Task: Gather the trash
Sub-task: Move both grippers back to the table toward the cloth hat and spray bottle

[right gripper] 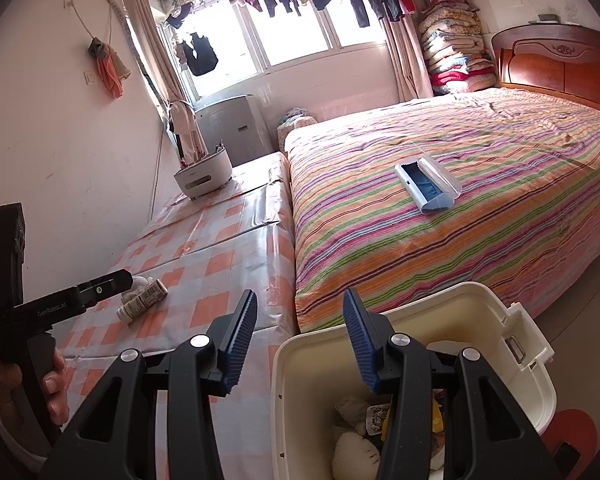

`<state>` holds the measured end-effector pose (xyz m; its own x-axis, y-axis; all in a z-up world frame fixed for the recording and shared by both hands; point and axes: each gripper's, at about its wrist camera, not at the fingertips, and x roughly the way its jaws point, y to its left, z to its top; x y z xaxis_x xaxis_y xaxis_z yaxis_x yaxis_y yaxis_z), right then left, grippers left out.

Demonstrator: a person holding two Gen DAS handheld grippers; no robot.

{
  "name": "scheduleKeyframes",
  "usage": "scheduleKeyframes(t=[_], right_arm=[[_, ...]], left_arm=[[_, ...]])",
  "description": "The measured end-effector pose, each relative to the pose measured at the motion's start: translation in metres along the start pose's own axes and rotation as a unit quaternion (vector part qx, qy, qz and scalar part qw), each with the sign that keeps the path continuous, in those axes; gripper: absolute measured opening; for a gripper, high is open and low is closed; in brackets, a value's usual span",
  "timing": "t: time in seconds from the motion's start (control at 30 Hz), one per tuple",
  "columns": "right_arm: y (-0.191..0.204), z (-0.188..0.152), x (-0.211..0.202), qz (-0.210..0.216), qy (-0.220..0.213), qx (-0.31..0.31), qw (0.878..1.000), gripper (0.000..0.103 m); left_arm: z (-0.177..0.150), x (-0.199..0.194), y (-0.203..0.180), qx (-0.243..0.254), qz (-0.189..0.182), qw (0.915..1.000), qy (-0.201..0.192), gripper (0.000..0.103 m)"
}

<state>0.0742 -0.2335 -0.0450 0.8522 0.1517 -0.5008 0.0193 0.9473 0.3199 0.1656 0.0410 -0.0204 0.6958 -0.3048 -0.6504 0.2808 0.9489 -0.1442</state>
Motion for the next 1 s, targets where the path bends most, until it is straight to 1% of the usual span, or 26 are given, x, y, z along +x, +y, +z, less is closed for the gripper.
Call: scheduleKeyframes(t=[0.1,0.17,0.27,0.4,0.57,0.73,0.87,0.93,0.97,1.0], right_arm=[[0.009,-0.001,0.009,0.011,0.008,-0.002,1.000,0.044],[0.015,-0.001,0.015,0.018,0.014,-0.006,1.000,0.044],[0.025,-0.003,0.023,0.031,0.023,-0.011,0.999,0.044],[0.036,-0.006,0.032,0.044,0.032,-0.017,0.998,0.044],[0.042,-0.009,0.044,0.053,0.050,-0.018,0.997,0.044],[0.045,-0.012,0.055,0.055,0.067,-0.017,0.996,0.044],[0.050,-0.014,0.062,0.061,0.078,-0.016,0.995,0.044],[0.055,-0.015,0.065,0.065,0.083,-0.020,0.994,0.044],[0.058,-0.015,0.067,0.066,0.085,-0.022,0.994,0.044],[0.060,-0.016,0.070,0.069,0.089,-0.023,0.993,0.044]], left_arm=[[0.009,0.006,0.034,-0.026,0.028,0.9993,-0.001,0.084],[0.014,0.013,0.060,-0.051,0.044,0.9977,0.006,0.084],[0.019,0.028,0.097,-0.090,0.063,0.9938,0.021,0.084],[0.022,0.050,0.134,-0.128,0.078,0.9878,0.042,0.084],[0.026,0.075,0.159,-0.147,0.093,0.9829,0.062,0.084],[0.024,0.093,0.170,-0.153,0.094,0.9803,0.083,0.084],[0.022,0.104,0.176,-0.158,0.096,0.9778,0.098,0.082],[0.022,0.107,0.180,-0.160,0.091,0.9775,0.103,0.071],[0.022,0.109,0.181,-0.160,0.087,0.9773,0.109,0.060],[0.022,0.111,0.184,-0.162,0.076,0.9775,0.112,0.055]])
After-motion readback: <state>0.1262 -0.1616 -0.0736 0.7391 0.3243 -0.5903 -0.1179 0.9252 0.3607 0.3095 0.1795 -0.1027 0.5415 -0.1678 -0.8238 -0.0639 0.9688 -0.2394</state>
